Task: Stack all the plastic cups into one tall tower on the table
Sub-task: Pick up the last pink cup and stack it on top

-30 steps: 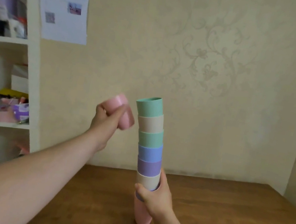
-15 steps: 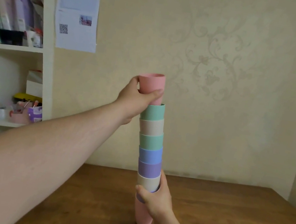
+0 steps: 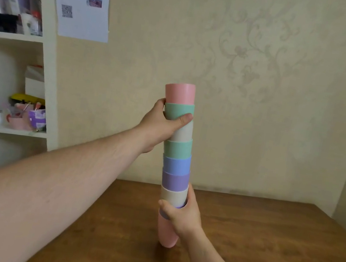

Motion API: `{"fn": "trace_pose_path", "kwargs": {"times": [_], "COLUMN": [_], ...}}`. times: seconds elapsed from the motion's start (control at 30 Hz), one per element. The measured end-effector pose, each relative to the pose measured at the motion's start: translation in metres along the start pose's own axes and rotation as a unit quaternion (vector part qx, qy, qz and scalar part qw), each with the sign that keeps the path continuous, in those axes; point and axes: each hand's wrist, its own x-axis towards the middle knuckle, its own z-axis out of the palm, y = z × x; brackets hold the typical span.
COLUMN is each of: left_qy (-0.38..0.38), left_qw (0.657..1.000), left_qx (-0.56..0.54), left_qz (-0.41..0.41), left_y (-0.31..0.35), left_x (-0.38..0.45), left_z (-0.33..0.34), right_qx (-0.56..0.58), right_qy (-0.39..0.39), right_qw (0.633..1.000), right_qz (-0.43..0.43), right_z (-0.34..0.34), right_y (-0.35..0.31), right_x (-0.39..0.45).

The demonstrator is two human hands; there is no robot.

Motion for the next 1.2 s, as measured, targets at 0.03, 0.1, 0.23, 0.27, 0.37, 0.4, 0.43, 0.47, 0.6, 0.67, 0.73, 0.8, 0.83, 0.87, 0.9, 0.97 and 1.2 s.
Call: {"fn": "trace_pose_path", "kwargs": {"times": [0.03,0.1,0.23,0.27,0.37,0.4,0.43,0.47,0.6,0.67,0.73,0.8,0.83,0.87,0.9,0.97,1.2], "left_qy": [-0.01,-0.024,-0.082,-0.095,-0.139,-0.144,-0.142,-0.135,-0.11,-0.1,-0.097,-0.094,-0.094,-0.094,-0.093,-0.087,-0.039], "left_qw": [1.0,0.999,0.991,0.988,0.976,0.975,0.975,0.976,0.978,0.978,0.978,0.978,0.978,0.979,0.98,0.982,0.982], "left_qx": [0.003,0.019,0.057,0.066,0.078,0.074,0.066,0.06,0.063,0.07,0.073,0.067,0.066,0.066,0.065,0.061,0.027], "left_qz": [0.001,-0.008,-0.084,-0.105,-0.149,-0.154,-0.159,-0.159,-0.166,-0.17,-0.17,-0.176,-0.174,-0.168,-0.162,-0.156,-0.184], "left_y": [-0.009,-0.034,-0.109,-0.129,-0.172,-0.18,-0.187,-0.193,-0.207,-0.214,-0.221,-0.23,-0.234,-0.236,-0.239,-0.248,-0.277], "left_x": [-0.006,-0.023,-0.069,-0.081,-0.11,-0.116,-0.118,-0.117,-0.1,-0.089,-0.074,-0.059,-0.053,-0.047,-0.042,-0.033,-0.03], "left_z": [0.0,0.0,0.004,0.006,0.017,0.022,0.026,0.03,0.04,0.045,0.05,0.054,0.056,0.057,0.058,0.061,0.07], "right_qx": [0.001,-0.006,-0.073,-0.087,-0.129,-0.135,-0.137,-0.138,-0.128,-0.129,-0.133,-0.131,-0.133,-0.135,-0.138,-0.142,-0.169], "right_qy": [-0.001,-0.007,-0.033,-0.045,-0.057,-0.051,-0.045,-0.039,-0.038,-0.04,-0.044,-0.046,-0.044,-0.039,-0.031,-0.016,-0.033], "right_qw": [1.0,1.0,0.997,0.995,0.989,0.989,0.989,0.989,0.99,0.99,0.989,0.989,0.989,0.989,0.988,0.988,0.984], "right_qz": [0.001,0.006,0.022,0.033,0.042,0.042,0.042,0.044,0.047,0.048,0.045,0.05,0.054,0.056,0.056,0.053,0.046], "right_z": [0.0,-0.001,-0.012,-0.015,-0.022,-0.022,-0.022,-0.022,-0.022,-0.02,-0.02,-0.02,-0.02,-0.02,-0.019,-0.016,-0.013], "right_y": [0.0,0.0,0.014,0.019,0.037,0.042,0.045,0.048,0.051,0.054,0.056,0.06,0.064,0.066,0.07,0.076,0.081], "right_x": [-0.002,-0.008,-0.026,-0.031,-0.041,-0.042,-0.041,-0.038,-0.018,-0.004,0.011,0.026,0.032,0.038,0.044,0.054,0.063]}}
